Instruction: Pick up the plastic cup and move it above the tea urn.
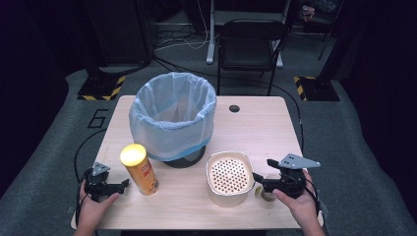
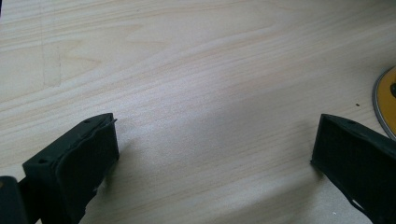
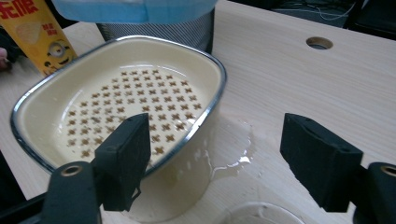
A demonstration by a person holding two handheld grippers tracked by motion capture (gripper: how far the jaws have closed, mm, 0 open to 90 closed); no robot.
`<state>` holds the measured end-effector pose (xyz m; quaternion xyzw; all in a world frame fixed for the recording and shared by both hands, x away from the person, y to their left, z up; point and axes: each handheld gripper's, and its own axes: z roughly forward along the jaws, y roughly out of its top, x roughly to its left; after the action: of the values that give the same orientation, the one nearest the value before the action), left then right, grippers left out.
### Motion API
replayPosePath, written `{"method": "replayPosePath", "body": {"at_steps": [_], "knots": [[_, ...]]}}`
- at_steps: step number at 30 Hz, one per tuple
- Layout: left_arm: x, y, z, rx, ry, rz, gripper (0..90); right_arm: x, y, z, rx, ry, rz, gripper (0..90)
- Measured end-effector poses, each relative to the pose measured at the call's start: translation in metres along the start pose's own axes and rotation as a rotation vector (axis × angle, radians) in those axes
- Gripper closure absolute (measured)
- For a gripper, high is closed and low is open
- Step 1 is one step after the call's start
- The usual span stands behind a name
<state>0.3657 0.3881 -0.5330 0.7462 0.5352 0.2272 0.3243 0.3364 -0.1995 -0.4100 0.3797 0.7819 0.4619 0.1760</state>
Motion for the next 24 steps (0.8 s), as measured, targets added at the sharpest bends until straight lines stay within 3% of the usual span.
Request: {"method": "replayPosePath", "body": {"at_steps": [6,11,17,24], "knots": [[0.0,0.0,0.0,-0.001,0.001,-0.001,0.2,-0.015,-0.016,-0.003,0.035,-0.035,-0.011,15.3],[0.0,0.0,0.0,-0.001,0.001,-0.001,0.2,-0.02,-0.028,-0.004,0.057,-0.055,-0.031,14.4],[0.0,0.0,0.0,-0.001,0.001,-0.002,0.2,-0.023,-0.042,-0.003,0.074,-0.062,0.005,13.9],[0.0,0.0,0.0,0.003,0.001,0.0,0.2,-0.023,-0.053,0.003,0.094,-0.062,-0.007,13.9]]}}
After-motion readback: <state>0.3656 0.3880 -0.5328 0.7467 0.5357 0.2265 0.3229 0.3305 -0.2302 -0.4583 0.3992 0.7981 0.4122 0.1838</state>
